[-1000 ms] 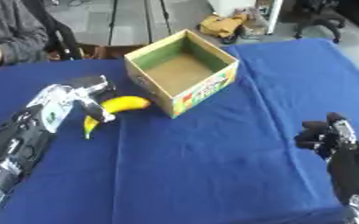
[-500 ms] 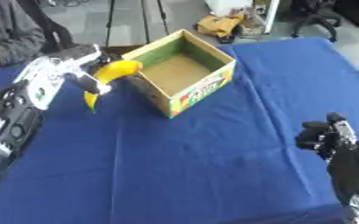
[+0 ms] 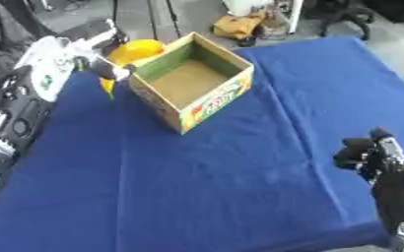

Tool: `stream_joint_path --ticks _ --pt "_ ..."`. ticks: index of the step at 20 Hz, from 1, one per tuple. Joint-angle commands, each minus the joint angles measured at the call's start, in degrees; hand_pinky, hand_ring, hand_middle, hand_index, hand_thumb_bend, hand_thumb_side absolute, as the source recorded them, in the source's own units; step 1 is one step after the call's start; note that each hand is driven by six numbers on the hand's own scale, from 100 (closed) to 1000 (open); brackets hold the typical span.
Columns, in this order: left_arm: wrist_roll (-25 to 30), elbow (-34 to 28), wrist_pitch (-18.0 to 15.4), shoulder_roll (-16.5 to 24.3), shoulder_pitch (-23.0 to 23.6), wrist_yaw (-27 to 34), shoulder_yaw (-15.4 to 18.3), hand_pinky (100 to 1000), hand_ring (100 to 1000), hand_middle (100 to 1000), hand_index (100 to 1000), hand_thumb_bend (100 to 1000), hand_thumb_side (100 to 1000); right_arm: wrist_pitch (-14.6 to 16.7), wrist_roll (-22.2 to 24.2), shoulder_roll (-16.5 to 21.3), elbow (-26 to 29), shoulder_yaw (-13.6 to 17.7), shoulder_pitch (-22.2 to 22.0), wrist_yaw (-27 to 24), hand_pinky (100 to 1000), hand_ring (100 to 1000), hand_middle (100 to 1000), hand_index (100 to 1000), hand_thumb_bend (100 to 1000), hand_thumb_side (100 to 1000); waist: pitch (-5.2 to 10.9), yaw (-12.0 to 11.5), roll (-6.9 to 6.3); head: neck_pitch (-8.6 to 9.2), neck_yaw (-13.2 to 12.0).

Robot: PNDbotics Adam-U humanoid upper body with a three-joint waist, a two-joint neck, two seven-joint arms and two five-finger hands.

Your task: Pick up objects on the table and place them in the box.

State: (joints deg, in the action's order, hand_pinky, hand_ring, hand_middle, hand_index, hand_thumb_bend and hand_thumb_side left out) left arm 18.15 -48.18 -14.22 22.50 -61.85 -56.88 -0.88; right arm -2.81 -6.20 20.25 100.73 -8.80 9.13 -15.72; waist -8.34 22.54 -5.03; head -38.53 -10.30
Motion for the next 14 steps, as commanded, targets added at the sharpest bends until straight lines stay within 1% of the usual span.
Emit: stream_joint_path --ticks 1,5,7,11,14 --pt "-2.89 -0.02 0.46 1.93 -2.26 -1.14 1.14 444 317 284 430 100 100 0.15 0.59 0.51 0.21 -0.21 1.36 0.15 661 613 522 657 100 945 0.44 0.94 -0.15 1.39 -0.98" --pt "-7.91 0.92 1.89 1.9 -3.0 -3.53 1.87 444 319 289 428 100 100 0.21 0.8 0.36 -0.18 -0.37 2.34 0.22 661 613 523 657 100 947 -0.11 3.58 -1.59 2.31 -2.02" --pt "-10.49 1.3 2.41 1.72 -3.06 -4.69 2.05 447 322 293 433 100 100 0.23 0.9 0.2 -0.35 -0.48 2.67 0.37 661 613 523 657 100 949 -0.51 4.66 -2.09 2.67 -2.28" --pt "-13.49 2.68 2.34 1.19 -2.54 -7.37 2.11 450 328 277 437 100 100 0.28 1.22 -0.12 -0.38 -0.74 3.32 0.63 662 614 523 657 100 951 -1.3 6.13 -2.54 3.16 -2.64" --pt "-14.83 3.99 1.92 0.78 -1.83 -9.57 2.23 458 334 282 447 100 100 0.24 1.42 -0.4 -0.41 -0.9 3.71 0.69 662 614 523 657 100 953 -1.79 7.13 -2.75 3.39 -2.82"
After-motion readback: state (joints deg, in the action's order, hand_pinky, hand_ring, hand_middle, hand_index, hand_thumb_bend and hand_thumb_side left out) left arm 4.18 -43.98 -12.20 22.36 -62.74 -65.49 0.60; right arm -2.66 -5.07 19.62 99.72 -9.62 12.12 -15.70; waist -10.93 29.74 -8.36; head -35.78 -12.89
